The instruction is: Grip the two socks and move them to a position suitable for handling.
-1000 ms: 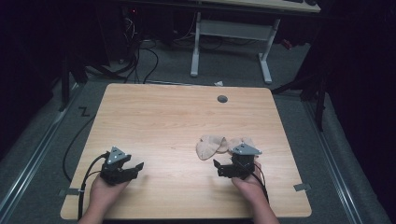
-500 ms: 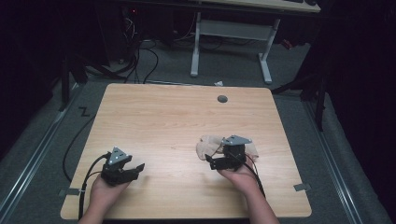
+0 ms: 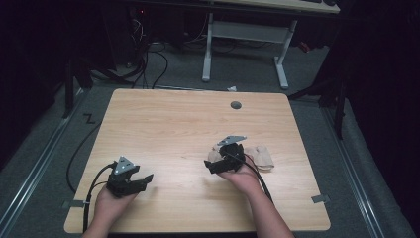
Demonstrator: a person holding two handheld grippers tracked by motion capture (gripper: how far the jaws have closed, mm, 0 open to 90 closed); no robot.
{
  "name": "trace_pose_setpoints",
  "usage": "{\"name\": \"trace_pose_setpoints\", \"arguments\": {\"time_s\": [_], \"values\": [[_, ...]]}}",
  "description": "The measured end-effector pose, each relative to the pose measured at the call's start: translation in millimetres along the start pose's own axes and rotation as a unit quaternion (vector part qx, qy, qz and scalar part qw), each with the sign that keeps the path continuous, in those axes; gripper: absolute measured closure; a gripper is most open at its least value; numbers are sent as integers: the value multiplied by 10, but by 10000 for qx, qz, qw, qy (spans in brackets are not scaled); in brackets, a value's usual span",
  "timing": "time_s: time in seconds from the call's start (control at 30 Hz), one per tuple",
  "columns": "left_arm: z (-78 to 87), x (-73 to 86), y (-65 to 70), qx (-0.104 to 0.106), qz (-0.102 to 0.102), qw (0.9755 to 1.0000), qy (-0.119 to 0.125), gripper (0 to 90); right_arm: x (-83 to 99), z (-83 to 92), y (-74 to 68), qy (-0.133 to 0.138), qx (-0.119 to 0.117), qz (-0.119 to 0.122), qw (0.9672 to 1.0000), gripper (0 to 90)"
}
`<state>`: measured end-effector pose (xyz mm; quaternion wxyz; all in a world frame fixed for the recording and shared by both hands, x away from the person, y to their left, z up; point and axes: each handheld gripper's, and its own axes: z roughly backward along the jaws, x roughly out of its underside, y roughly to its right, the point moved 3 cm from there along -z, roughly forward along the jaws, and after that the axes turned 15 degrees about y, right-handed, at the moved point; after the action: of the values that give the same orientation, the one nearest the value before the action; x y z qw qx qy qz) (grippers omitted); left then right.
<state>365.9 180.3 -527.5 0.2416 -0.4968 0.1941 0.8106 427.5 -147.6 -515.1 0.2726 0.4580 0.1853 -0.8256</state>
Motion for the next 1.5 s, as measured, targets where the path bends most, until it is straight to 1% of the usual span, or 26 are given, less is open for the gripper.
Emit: {"name": "trace_pose_setpoints", "arguments": {"time_s": [0.17, 0.3, 0.43, 0.47, 0.5, 0.63, 0.7, 0.73, 0.77, 0.8, 0.9, 0.93, 0.97, 1.0, 1.03, 1.07, 1.1, 1.2, 1.23, 1.27, 1.3, 1.37, 1.4, 1.43, 1.47, 1.5], "values": [[23, -16, -7, -1, 19, 10000, 54, 354, 69, -123, -12, -151, -110, -69, 9998, 192], [15, -15, -9, 25, 5, 10000, 51, 354, 109, -152, -42, -213, -61, 116, 9997, 267], [4, -16, -3, 53, 35, 10000, 34, 353, 144, -176, -65, -273, 9, 132, 9995, 309], [10, -17, 5, 97, 42, 9999, 25, 353, 165, -170, -72, -166, 128, 148, 9997, 359], [16, -17, 12, 112, 24, 9999, 27, 353, 175, -158, -68, -77, 196, 144, 9997, 374], [19, -27, 47, 137, -111, 9998, 47, 354, 215, -116, -55, -62, 316, 139, 9994, 374], [18, -47, 87, 169, -185, 9997, 63, 352, 233, -104, -48, -21, 273, 32, 9996, 389], [24, -55, 92, 113, -232, 9997, 36, 352, 244, -105, -45, -47, 267, 45, 9996, 389], [24, -55, 92, 113, -232, 9997, 36, 350, 250, -102, -43, -97, 274, 68, 9996, 390], [35, -60, 85, 84, -128, 9999, 30, 347, 258, -100, -34, -99, 285, 97, 9995, 403], [88, -80, 69, 30, -30, 10000, -28, 317, 277, -94, -9, -72, 192, -44, 9998, 434], [88, -80, 69, 30, -30, 10000, -28, 316, 277, -94, -9, -72, 192, -44, 9998, 434], [167, -83, 69, -82, -189, 9998, -72, 315, 289, -93, 5, -76, 170, -49, 9998, 452], [167, -83, 69, -82, -189, 9998, -72, 314, 289, -93, 5, -76, 170, -49, 9998, 452], [238, -63, 55, -208, -189, 9996, 8, 314, 295, -89, 8, -80, 167, -24, 9998, 466], [238, -63, 55, -208, -189, 9996, 8, 313, 295, -89, 8, -80, 167, -24, 9998, 466], [253, -22, 32, -255, -71, 9996, 104, 308, 301, -89, -1, -76, 199, 67, 9997, 470], [211, 17, 34, -153, -17, 9999, 70, 294, 302, -92, -12, -84, 225, 135, 9996, 481], [179, 19, 47, -114, -166, 9998, 37, 286, 304, -91, -24, -112, 314, 206, 9992, 511], [179, 19, 47, -114, -166, 9998, 37, 285, 304, -91, -24, -112, 314, 206, 9992, 511], [178, 9, 60, -73, -259, 9995, 149, 288, 307, -89, -38, -136, 403, 292, 9987, 554], [192, 15, 63, -22, -274, 9994, 212, 292, 306, -83, -42, -150, 436, 329, 9984, 604], [192, 15, 63, -22, -274, 9994, 212, 293, 306, -83, -42, -150, 436, 329, 9984, 604], [199, 37, 71, 9, -268, 9994, 203, 293, 301, -78, -41, -175, 489, 376, 9979, 677], [199, 37, 71, 9, -268, 9994, 203, 294, 301, -78, -41, -175, 489, 376, 9979, 677], [203, 46, 84, 20, -331, 9993, 172, 293, 298, -78, -37, -174, 538, 428, 9975, 743]]}}
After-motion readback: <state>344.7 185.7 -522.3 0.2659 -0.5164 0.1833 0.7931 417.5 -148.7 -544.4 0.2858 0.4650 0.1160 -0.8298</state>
